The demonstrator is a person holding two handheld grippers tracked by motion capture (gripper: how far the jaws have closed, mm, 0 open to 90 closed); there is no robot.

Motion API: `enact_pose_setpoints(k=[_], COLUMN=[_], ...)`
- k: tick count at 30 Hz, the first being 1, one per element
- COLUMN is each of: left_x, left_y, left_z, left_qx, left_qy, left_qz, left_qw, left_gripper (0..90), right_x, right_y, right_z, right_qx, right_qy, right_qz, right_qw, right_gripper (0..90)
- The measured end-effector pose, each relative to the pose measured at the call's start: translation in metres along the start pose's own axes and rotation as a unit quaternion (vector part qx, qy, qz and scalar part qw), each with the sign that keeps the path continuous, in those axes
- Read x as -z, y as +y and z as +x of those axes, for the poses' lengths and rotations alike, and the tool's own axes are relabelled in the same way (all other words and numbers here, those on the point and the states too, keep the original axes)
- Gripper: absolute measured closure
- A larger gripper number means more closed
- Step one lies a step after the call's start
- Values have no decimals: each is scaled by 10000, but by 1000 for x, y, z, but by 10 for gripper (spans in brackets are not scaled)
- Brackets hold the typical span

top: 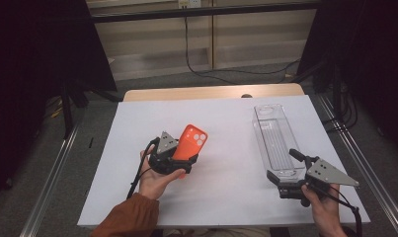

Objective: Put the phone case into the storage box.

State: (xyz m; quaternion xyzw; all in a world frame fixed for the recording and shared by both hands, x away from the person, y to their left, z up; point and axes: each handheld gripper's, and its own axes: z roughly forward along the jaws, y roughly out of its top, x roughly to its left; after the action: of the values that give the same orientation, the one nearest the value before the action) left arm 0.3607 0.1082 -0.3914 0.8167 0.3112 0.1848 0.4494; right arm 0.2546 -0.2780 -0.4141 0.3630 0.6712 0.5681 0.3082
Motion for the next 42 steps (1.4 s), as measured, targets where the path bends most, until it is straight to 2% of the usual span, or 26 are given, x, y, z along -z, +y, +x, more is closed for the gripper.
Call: enact_pose_setpoints(k=[4,12,18,22,26,30,33,35,38,42], left_x=[0,1,-2,-2,2,4,3,2,1,1], left_y=[2,5,3,3,4,3,2,2,1,-1], left_z=[-4,-15,-18,-23,-26,-28,-30,-32,-35,-38], left_qx=[-13,-178,-257,-344,-463,-493,-570,-597,-641,-729], left_qy=[-42,-55,-6,16,50,102,122,102,111,134], left_qz=[-35,-75,-22,-36,-67,-117,-86,-84,-73,-77], left_qw=[10000,9998,9997,9994,9989,9987,9983,9981,9979,9972], left_gripper=[162,162,162,162,162,162,162,162,162,163], right_x=[-8,-25,-42,-51,-57,-62,-66,-69,-72,-76], right_y=[5,14,19,24,28,30,29,29,30,37], right_z=[1,2,14,21,24,25,30,34,37,39], right_qx=[-22,-20,-138,-209,-285,-402,-323,-341,-327,-369], right_qy=[54,255,404,527,629,682,805,822,689,723], right_qz=[66,108,244,242,264,279,361,425,445,590], right_qw=[10000,9996,9988,9981,9973,9965,9956,9951,9961,9950], right_gripper=[4,14,20,16,12,8,15,10,7,0])
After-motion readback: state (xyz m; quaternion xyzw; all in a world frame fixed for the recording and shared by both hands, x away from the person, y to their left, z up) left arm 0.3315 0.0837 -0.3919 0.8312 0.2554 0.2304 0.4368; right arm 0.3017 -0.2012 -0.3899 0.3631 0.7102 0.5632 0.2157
